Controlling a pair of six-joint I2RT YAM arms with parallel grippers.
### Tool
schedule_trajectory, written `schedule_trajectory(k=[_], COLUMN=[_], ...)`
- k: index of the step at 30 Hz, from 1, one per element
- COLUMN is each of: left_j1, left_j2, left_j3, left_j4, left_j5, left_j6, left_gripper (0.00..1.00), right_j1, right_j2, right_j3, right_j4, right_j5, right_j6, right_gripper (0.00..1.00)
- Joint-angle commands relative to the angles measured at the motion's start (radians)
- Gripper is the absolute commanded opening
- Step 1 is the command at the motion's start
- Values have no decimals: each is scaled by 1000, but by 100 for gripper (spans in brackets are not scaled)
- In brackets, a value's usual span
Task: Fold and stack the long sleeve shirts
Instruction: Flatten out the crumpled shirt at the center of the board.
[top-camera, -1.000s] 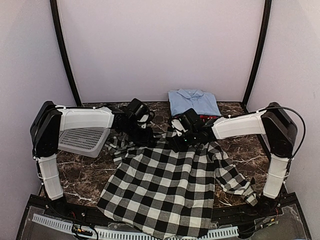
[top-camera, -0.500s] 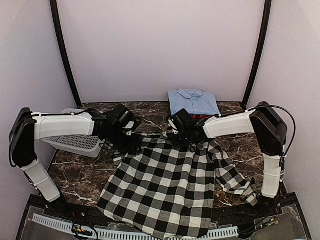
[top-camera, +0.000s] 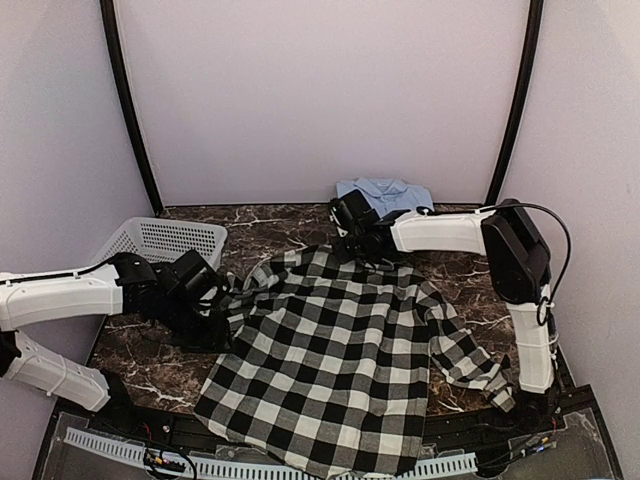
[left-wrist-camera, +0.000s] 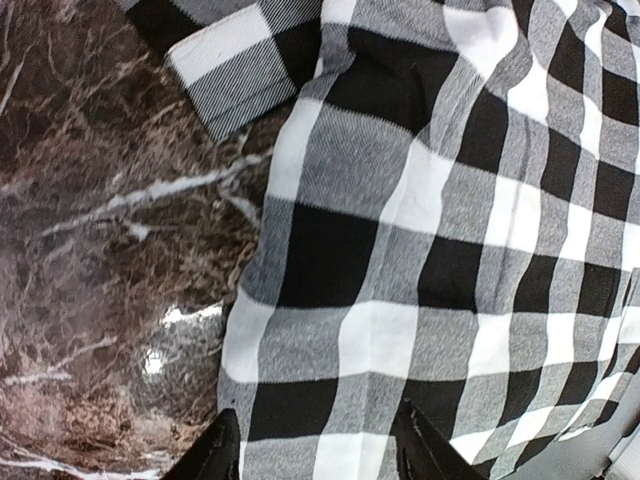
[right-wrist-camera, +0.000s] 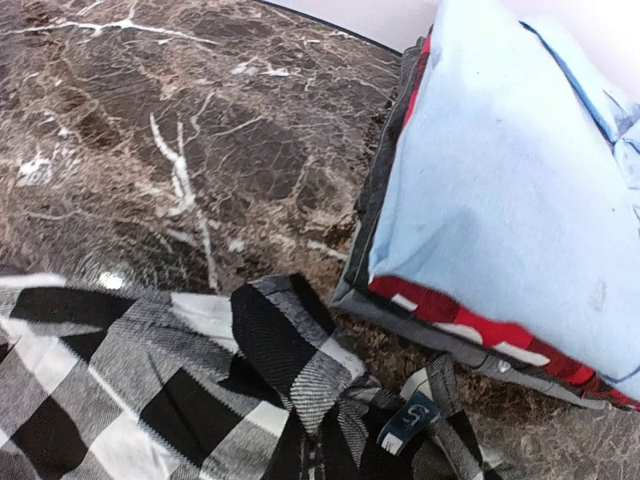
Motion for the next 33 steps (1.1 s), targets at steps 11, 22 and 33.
schedule_trajectory(k=[11, 22, 33], left_j1=[-123, -188, -321], left_j2=[-90, -15, -3], left_j3=[-154, -243, -82], left_j4=[-101, -26, -151], left_j5=[35, 58, 146], left_j6=[-184, -237, -277], left_gripper=[57, 47, 0], right_j1=[-47, -8, 33], right_j2=[48, -249, -494], right_j3=[187, -98, -524], right_j4=[-52, -31, 32], right_j5=[-92, -216, -343], right_j6=[-35, 61, 205], right_gripper=[44, 63, 62])
